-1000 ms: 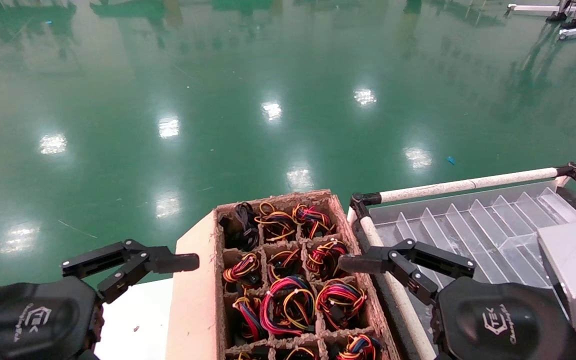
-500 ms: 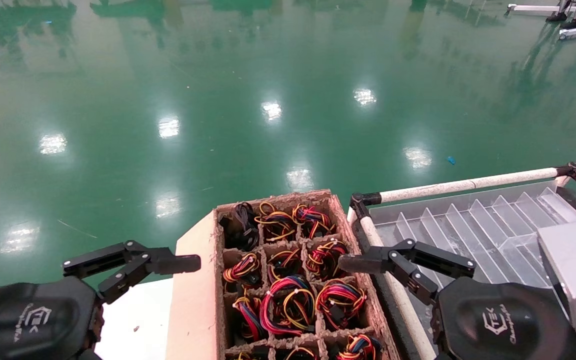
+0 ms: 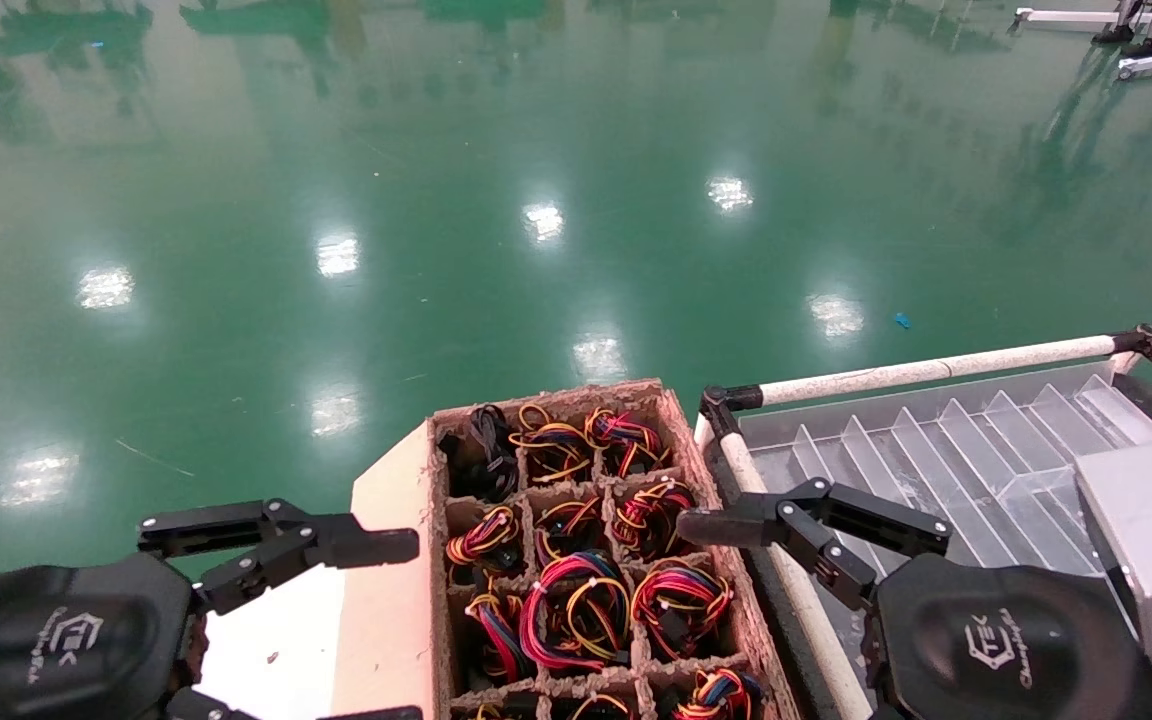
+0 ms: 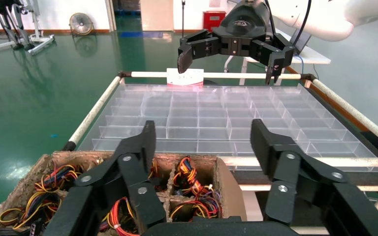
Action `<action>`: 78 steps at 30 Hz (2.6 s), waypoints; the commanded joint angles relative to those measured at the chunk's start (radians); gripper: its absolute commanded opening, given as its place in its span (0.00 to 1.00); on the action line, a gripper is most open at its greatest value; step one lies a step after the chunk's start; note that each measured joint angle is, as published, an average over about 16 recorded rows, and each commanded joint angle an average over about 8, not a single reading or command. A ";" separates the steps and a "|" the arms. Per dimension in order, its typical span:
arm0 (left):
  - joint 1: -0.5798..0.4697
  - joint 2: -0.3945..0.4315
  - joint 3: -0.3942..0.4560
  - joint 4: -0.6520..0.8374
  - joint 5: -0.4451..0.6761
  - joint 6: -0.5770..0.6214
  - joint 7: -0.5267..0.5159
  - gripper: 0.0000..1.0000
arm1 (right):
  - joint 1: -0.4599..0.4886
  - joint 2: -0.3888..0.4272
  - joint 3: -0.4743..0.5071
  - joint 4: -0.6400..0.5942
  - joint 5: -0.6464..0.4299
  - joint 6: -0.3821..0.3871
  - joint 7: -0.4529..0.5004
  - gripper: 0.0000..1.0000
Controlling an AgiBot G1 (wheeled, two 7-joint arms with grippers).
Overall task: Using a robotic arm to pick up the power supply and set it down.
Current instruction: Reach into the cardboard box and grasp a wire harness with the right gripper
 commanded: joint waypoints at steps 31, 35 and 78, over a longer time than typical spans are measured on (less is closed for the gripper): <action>-0.001 0.000 0.001 0.001 0.000 0.000 0.000 0.01 | 0.022 0.023 -0.052 0.001 -0.195 0.060 -0.023 1.00; -0.001 0.000 0.001 0.001 0.000 0.000 0.001 0.05 | 0.043 0.035 -0.081 0.033 -0.302 0.089 -0.017 1.00; -0.001 -0.001 0.003 0.001 -0.002 -0.001 0.002 1.00 | 0.325 -0.140 -0.318 0.062 -0.807 0.023 0.118 0.00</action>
